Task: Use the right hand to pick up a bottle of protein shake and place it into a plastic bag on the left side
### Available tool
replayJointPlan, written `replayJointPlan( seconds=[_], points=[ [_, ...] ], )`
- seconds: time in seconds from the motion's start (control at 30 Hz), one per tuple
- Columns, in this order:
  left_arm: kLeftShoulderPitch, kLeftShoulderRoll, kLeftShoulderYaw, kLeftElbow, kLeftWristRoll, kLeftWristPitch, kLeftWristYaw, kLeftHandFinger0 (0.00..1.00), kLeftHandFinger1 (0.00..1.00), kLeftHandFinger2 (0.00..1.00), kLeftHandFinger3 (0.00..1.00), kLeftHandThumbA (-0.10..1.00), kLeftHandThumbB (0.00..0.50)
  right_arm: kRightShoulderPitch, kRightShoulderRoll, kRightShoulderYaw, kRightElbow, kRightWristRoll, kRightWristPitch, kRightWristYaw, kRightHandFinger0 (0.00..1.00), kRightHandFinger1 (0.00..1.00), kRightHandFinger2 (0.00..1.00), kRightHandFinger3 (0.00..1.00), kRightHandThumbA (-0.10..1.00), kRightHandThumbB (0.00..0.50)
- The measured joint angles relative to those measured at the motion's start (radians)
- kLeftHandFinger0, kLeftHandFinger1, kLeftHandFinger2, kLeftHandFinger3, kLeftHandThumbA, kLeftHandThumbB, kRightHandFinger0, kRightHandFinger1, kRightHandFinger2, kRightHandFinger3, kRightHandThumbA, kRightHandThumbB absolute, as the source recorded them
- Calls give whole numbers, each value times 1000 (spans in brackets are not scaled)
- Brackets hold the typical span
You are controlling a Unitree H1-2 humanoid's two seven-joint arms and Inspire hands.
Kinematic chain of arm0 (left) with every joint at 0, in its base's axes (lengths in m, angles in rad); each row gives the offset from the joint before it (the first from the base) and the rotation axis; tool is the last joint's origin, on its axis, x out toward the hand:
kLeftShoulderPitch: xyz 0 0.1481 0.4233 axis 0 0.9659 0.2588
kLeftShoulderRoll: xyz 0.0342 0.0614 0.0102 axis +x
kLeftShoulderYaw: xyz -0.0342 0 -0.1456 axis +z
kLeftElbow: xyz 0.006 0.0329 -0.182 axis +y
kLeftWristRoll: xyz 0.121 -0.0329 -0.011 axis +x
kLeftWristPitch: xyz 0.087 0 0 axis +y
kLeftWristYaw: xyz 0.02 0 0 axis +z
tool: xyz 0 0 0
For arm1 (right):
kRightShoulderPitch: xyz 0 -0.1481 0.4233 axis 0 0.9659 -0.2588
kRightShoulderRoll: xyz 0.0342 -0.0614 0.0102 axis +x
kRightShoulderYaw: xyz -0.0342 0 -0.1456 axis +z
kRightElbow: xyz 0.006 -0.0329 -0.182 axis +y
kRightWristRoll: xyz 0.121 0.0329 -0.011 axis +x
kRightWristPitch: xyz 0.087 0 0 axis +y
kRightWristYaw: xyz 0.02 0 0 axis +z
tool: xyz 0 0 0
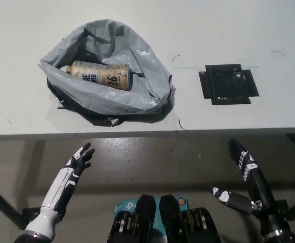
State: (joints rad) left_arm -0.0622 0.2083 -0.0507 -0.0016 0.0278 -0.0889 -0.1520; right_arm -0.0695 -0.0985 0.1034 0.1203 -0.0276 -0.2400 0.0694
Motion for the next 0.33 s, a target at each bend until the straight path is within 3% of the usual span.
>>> replayJointPlan(
  seconds=[0.1, 0.33],
  points=[
    [3, 1, 0, -5, 4, 1, -3, 1000, 1000, 1000, 1000, 1000, 136, 4, -2, 6, 0, -5, 7, 11, 1000, 1000, 1000, 1000, 926, 283],
    [4, 1, -1, -11, 8, 1, -4, 1000, 1000, 1000, 1000, 1000, 132, 10, -7, 14, -4, -18, 19, 21, 1000, 1000, 1000, 1000, 917, 258]
  ],
)
